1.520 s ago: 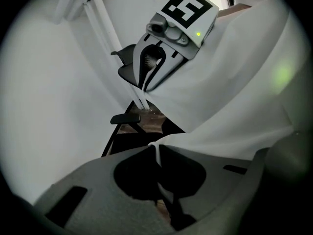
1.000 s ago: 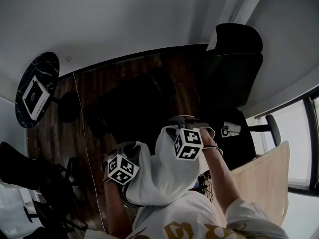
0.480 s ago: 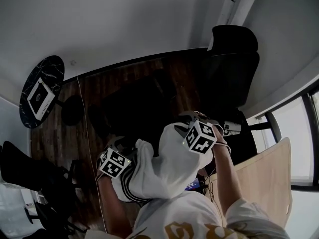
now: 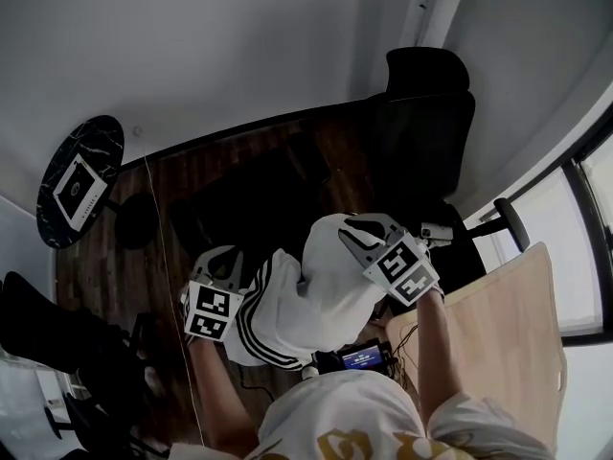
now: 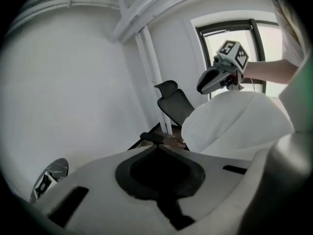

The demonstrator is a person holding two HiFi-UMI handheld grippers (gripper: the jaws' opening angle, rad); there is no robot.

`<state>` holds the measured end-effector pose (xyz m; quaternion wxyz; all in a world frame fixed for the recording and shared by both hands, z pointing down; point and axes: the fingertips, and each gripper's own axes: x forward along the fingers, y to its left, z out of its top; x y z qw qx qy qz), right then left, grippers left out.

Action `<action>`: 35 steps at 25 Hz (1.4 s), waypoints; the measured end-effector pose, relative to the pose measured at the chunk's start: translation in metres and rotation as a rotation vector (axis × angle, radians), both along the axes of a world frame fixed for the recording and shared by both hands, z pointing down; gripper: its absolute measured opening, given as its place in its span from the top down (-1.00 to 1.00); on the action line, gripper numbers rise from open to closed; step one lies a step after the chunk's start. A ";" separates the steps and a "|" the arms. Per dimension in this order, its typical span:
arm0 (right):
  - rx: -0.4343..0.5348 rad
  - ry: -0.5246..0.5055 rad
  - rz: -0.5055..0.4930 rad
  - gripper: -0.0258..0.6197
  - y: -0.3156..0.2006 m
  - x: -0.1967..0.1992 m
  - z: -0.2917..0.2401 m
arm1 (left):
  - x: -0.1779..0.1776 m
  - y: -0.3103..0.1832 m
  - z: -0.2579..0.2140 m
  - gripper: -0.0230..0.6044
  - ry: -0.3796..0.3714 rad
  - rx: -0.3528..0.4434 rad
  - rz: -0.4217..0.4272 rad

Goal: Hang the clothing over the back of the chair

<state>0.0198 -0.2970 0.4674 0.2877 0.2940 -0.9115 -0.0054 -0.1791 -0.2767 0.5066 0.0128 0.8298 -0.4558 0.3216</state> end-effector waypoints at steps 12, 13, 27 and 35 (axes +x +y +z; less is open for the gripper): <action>0.001 -0.415 0.338 0.88 0.086 0.021 -0.048 | -0.007 0.112 -0.070 0.86 0.411 0.150 -0.162; 0.009 -0.419 0.331 0.88 0.094 0.017 -0.049 | -0.004 0.121 -0.078 0.86 0.508 0.169 -0.159; 0.161 -0.378 0.313 0.88 0.190 -0.014 -0.063 | 0.048 0.185 -0.082 0.86 0.526 0.229 -0.131; 0.158 -0.393 0.372 0.89 0.219 -0.001 -0.053 | 0.061 0.198 -0.074 0.86 0.492 0.236 -0.156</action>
